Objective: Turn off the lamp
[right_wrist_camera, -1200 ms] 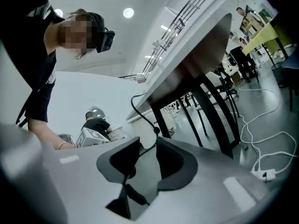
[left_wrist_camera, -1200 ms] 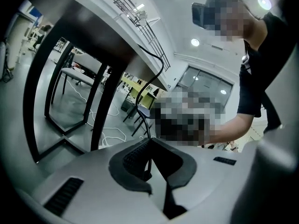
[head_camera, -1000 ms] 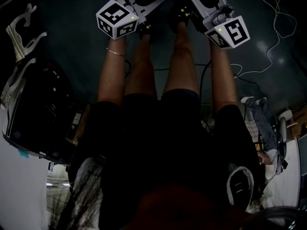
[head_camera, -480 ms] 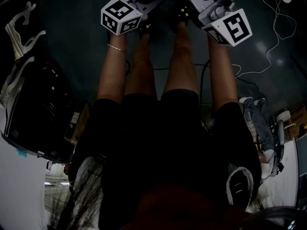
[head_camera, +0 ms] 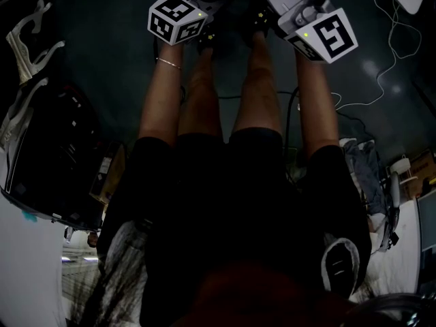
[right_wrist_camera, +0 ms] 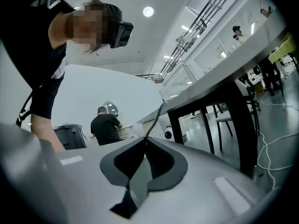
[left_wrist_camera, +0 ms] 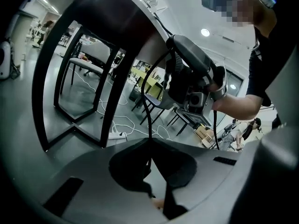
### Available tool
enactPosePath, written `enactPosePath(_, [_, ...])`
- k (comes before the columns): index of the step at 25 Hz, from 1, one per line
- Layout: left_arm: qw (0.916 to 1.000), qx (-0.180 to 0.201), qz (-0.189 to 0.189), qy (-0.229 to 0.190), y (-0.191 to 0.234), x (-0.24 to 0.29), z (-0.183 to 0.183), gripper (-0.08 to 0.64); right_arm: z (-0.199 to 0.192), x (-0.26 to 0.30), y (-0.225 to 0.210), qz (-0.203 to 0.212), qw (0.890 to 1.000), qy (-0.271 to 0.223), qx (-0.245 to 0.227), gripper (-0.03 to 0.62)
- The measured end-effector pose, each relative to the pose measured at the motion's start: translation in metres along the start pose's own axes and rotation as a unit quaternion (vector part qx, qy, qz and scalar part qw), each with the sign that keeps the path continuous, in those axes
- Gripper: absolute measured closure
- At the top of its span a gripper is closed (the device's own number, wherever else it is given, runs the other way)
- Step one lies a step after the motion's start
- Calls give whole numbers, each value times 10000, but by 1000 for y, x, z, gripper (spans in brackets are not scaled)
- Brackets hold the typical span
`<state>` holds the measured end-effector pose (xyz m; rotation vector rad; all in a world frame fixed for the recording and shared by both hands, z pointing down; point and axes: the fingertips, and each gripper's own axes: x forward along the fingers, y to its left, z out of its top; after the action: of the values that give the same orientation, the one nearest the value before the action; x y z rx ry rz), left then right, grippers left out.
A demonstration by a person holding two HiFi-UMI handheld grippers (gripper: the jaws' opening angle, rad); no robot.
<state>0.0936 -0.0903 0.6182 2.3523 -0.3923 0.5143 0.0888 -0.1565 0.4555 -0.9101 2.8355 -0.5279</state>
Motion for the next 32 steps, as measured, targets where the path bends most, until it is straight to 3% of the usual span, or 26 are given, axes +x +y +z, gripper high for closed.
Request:
enactPosePath(18, [9961,145,663,-558,23,-19,19,538,-10,11,-7,-64,9993,288,-247,578])
enactPosePath(25, [9890,99,1329,-645,41,-28,17,538,-11,14,-4,10,9995,252,-195,578])
enactPosePath(32, [9881,-219,1367,-668,46,-27,15,484,-12,16,-5,-13,9994,306,-183,578])
